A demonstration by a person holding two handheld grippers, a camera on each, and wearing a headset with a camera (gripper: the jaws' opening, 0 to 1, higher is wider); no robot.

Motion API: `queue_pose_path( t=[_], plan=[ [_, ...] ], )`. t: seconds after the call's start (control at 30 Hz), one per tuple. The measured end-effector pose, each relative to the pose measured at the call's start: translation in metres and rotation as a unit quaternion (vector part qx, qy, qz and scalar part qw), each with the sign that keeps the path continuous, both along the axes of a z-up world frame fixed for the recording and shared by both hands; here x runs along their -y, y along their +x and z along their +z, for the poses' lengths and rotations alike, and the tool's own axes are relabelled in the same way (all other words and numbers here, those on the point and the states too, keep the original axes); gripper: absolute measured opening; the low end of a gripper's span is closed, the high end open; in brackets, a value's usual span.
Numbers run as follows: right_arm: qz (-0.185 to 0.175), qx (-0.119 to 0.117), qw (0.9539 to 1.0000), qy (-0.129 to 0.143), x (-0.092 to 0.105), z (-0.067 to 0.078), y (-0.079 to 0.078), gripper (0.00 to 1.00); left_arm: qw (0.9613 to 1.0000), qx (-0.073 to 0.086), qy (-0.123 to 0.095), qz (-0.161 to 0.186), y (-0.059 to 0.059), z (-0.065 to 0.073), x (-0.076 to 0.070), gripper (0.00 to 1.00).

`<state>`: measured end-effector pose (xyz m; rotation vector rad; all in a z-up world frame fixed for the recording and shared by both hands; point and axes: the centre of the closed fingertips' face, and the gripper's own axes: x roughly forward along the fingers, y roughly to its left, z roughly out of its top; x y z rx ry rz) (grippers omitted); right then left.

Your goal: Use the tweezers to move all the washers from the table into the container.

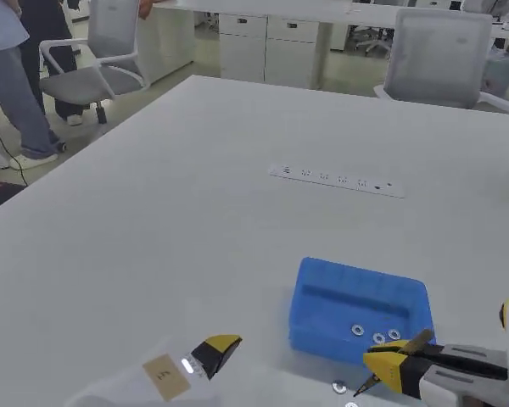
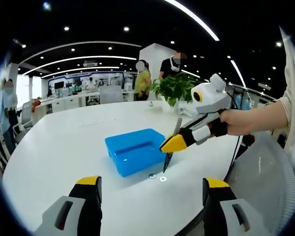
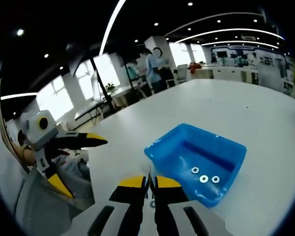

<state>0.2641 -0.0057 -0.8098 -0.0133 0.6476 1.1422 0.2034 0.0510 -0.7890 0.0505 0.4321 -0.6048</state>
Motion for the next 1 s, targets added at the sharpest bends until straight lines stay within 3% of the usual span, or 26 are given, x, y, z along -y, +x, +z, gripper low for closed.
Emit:
queue_pose_path(
  t=[0.2,0.4,0.5,0.6,0.7,0.87,0.97,1.0],
  plan=[
    [-0.007,-0.014,0.9999,-0.001,0.001,-0.01,-0.003,0.04,1.0,-0.005,-0.001,-0.003,0.0,-0.002,0.001,0.85],
    [0.001,-0.013,0.9998,-0.014,-0.002,-0.015,-0.001,0.04,0.9999,-0.009,-0.002,-0.006,-0.001,-0.003,0.002,0.85],
    [0.015,-0.004,0.9991,-0.039,-0.003,-0.022,-0.004,0.04,0.9999,-0.011,-0.001,-0.008,-0.002,-0.004,0.002,0.85],
    [0.02,-0.001,0.9991,-0.038,-0.007,-0.019,-0.005,0.04,0.9999,-0.012,-0.001,-0.008,-0.002,-0.005,0.002,0.85],
    [0.04,0.009,0.9979,-0.049,-0.011,-0.019,-0.009,0.04,0.9999,-0.013,-0.001,-0.01,-0.003,-0.005,0.003,0.85],
    [0.088,0.059,0.9908,-0.085,-0.018,-0.021,-0.021,0.05,0.9999,-0.013,0.0,-0.011,-0.003,-0.005,0.003,0.85],
    [0.092,0.067,0.9893,-0.092,-0.019,-0.024,-0.025,0.04,0.9999,-0.012,0.0,-0.01,-0.003,-0.005,0.003,0.85],
    [0.092,0.081,0.9878,-0.096,-0.018,-0.024,-0.023,0.04,0.9999,-0.011,0.0,-0.009,-0.003,-0.004,0.003,0.85]
  ],
)
